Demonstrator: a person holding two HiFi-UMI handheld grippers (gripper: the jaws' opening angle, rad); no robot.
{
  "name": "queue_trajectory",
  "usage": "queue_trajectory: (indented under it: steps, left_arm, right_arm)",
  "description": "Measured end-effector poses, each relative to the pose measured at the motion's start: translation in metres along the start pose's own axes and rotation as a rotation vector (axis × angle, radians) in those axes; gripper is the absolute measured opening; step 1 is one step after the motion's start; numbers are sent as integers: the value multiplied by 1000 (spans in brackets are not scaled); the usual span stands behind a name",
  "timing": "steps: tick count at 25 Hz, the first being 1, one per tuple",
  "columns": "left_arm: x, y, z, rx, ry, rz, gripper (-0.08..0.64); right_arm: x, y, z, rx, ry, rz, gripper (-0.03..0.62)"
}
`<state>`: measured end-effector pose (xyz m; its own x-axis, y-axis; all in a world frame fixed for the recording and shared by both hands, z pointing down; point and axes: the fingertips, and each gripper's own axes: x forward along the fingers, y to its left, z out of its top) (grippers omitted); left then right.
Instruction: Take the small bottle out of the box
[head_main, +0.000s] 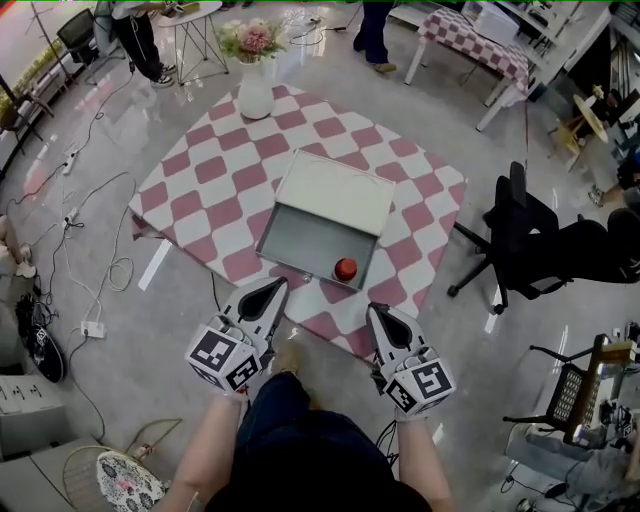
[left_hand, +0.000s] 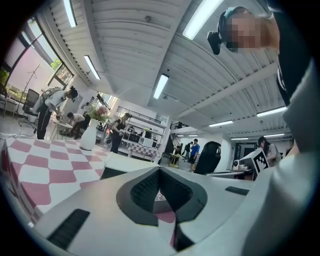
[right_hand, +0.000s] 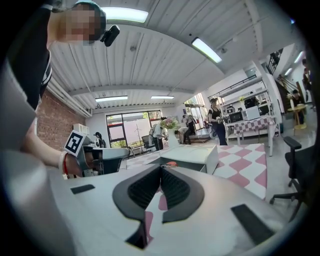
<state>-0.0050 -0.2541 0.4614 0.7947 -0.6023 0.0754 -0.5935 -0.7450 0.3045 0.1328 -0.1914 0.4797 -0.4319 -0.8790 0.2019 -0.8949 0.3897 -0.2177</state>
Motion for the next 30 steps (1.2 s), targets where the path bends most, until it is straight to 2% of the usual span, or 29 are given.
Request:
queue_trajectory:
  steps: [3, 10, 20, 30]
  left_arm:
    - [14, 4, 1, -15, 6, -36, 14]
    - [38, 15, -7, 6, 54, -79, 14]
    - [64, 26, -16, 30, 98, -123, 14]
    - [73, 36, -21, 31, 118, -122, 14]
  right_arm:
    - [9, -4, -1, -14, 11, -18, 6]
    - [31, -13, -7, -40, 42, -52, 8]
    - [66, -22, -15, -99, 104, -63, 142]
    - [90, -32, -20, -134, 149, -77, 181]
